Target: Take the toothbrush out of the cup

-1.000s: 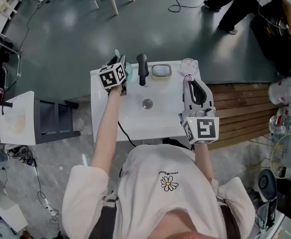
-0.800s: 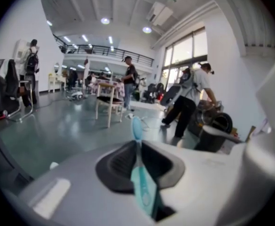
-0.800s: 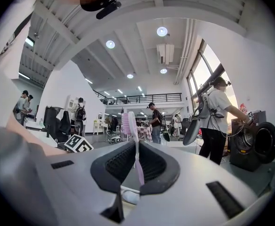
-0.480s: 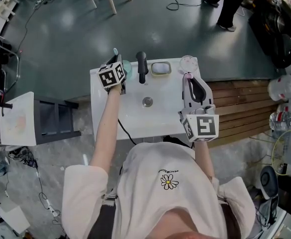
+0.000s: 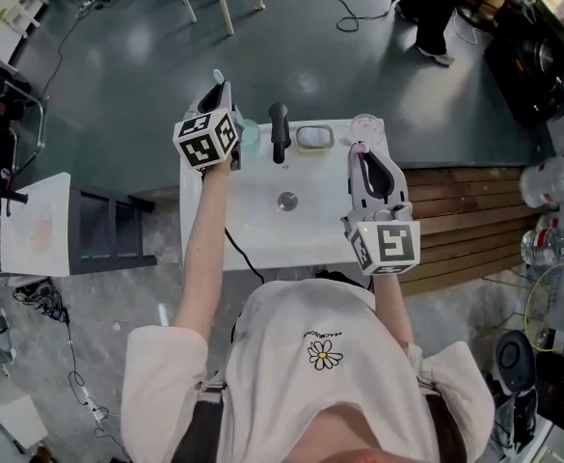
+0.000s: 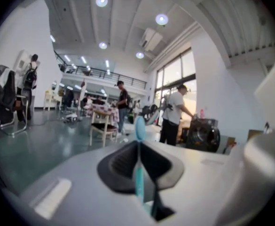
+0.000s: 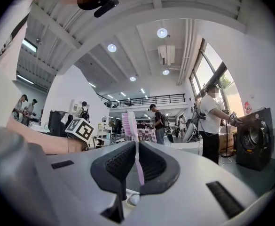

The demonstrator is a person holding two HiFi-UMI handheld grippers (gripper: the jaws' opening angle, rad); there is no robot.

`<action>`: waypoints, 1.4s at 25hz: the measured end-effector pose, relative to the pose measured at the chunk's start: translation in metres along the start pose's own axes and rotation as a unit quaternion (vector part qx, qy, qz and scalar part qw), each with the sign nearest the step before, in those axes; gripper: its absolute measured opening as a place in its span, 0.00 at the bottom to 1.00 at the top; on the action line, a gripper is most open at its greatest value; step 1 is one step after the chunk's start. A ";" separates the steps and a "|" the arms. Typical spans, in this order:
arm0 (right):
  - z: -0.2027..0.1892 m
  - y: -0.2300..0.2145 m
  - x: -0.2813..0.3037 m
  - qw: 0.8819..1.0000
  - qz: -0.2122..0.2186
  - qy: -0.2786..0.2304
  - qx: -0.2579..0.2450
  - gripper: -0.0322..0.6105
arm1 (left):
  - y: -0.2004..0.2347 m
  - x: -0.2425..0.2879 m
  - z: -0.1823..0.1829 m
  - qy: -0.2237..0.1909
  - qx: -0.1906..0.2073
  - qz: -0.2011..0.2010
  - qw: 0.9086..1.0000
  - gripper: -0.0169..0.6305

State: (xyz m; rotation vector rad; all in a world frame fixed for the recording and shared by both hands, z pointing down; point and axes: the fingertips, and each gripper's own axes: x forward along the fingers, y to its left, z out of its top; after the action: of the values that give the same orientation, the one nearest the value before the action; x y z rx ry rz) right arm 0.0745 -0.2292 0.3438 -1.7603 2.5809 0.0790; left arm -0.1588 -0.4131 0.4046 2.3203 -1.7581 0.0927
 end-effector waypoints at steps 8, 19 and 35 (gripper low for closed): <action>0.013 0.015 0.003 0.999 0.026 -0.019 -0.002 0.09 | -0.038 -0.066 0.099 -0.131 0.061 -0.011 0.989 0.06; 0.023 0.026 0.005 0.998 0.046 -0.032 -0.009 0.09 | -0.105 -0.171 0.112 -0.230 0.107 -0.024 0.967 0.06; 0.030 0.031 -0.002 0.998 0.054 -0.038 0.006 0.09 | -0.107 -0.206 0.051 -0.202 0.085 0.008 0.976 0.06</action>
State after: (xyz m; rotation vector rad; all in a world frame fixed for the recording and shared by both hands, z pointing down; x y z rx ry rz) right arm 0.0460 -0.2144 0.3153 -1.5801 2.6161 0.1287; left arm -0.1179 -0.2027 0.3015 2.5898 -2.0224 -0.2535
